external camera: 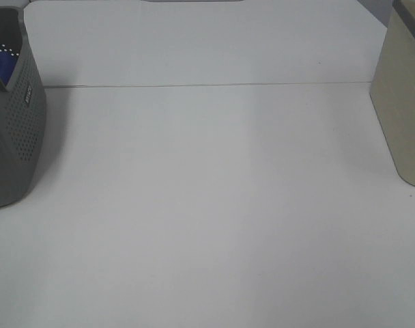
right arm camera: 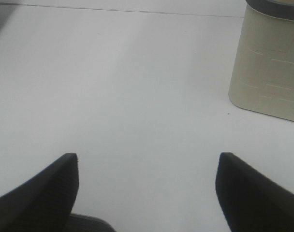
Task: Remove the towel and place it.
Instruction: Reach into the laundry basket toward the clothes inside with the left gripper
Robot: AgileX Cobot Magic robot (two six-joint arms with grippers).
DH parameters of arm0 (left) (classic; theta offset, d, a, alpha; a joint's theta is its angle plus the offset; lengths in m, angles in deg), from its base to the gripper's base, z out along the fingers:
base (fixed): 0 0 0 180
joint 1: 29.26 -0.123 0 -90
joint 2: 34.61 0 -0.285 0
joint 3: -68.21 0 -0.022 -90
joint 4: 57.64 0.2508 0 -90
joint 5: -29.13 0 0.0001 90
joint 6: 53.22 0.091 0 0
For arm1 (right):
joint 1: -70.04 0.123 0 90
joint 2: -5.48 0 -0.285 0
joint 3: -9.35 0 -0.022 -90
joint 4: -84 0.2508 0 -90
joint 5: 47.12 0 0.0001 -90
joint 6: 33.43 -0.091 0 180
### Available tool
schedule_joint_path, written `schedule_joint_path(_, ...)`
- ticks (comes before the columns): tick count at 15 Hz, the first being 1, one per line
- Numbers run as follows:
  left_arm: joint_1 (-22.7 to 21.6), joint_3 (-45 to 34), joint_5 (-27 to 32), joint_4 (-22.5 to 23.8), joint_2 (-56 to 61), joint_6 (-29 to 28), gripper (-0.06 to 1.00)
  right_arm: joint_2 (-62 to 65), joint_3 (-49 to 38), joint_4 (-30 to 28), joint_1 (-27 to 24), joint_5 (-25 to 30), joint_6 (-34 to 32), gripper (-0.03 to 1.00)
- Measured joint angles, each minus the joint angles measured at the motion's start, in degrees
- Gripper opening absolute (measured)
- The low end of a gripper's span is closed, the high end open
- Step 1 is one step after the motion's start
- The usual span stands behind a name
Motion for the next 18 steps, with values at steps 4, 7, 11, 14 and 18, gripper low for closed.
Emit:
schedule_joint_path(4,0.0,0.0,0.0,0.0,0.0,0.0,0.99,0.0,0.0,0.0,0.0,0.0,0.0,0.76)
schedule_joint_path(7,0.0,0.0,0.0,0.0,0.0,0.0,0.99,0.0,0.0,0.0,0.0,0.0,0.0,0.76)
schedule_joint_path(11,0.0,0.0,0.0,0.0,0.0,0.0,0.99,0.0,0.0,0.0,0.0,0.0,0.0,0.76)
schedule_joint_path(14,0.0,0.0,0.0,0.0,0.0,0.0,0.99,0.0,0.0,0.0,0.0,0.0,0.0,0.76)
schedule_joint_path(18,0.0,0.0,0.0,0.0,0.0,0.0,0.99,0.0,0.0,0.0,0.0,0.0,0.0,0.76)
